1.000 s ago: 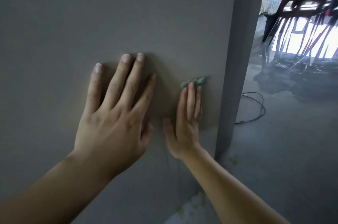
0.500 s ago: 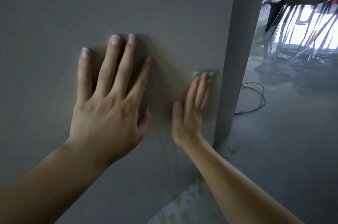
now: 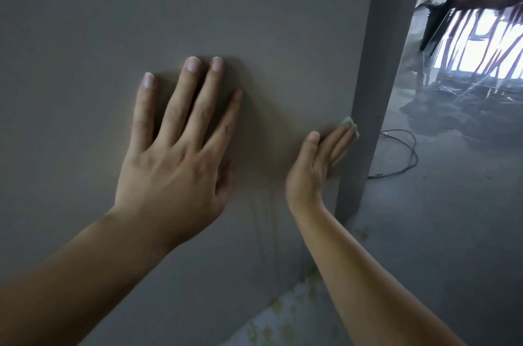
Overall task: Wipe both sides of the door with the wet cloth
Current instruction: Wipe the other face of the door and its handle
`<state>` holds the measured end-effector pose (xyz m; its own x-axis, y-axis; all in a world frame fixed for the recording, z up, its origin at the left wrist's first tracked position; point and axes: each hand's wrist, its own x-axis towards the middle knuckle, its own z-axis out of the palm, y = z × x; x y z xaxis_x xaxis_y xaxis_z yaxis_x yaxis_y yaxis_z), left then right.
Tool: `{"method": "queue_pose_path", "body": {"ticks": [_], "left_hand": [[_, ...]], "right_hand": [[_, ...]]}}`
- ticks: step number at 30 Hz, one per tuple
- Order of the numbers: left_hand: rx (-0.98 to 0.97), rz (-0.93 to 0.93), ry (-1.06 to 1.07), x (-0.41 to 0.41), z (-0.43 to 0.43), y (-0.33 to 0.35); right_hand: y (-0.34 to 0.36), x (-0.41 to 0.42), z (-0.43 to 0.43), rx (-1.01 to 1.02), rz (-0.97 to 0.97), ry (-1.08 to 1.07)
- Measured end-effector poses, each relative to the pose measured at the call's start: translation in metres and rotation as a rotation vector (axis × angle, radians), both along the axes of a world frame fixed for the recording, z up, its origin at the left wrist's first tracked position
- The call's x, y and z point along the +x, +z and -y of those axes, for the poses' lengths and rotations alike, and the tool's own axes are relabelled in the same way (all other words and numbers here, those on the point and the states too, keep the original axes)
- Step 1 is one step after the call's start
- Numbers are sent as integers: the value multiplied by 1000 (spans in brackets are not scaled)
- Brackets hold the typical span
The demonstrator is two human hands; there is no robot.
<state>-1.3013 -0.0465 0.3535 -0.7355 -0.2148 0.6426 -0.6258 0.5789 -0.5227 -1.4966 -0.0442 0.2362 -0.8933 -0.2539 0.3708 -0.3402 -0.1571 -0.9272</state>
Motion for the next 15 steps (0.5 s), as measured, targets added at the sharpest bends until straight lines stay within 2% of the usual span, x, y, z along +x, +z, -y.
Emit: {"method": "queue_pose_path", "body": {"ticks": [2, 4, 6, 8, 10, 11, 13, 15], "left_hand": [[5, -8, 4, -2, 0, -3], [9, 2, -8, -4, -1, -6], [3, 12, -19, -4, 0, -11], [-1, 17, -23, -4, -1, -16], [5, 22, -29, -6, -1, -21], [8, 29, -26, -7, -1, -23], [14, 51, -19, -8, -2, -29], [16, 78, -22, -9, -2, -38]], "right_hand": [[11, -1, 3, -23, -140, -33], [-12, -3, 4, 17, -217, -55], [-54, -5, -4, 86, -102, -34], [-83, -3, -14, 135, 112, 19], [-74, 1, -14, 101, 196, 53], [-58, 3, -11, 67, 146, 53], [-25, 9, -4, 7, -82, 19], [-21, 9, 0, 3, -259, -11]]}}
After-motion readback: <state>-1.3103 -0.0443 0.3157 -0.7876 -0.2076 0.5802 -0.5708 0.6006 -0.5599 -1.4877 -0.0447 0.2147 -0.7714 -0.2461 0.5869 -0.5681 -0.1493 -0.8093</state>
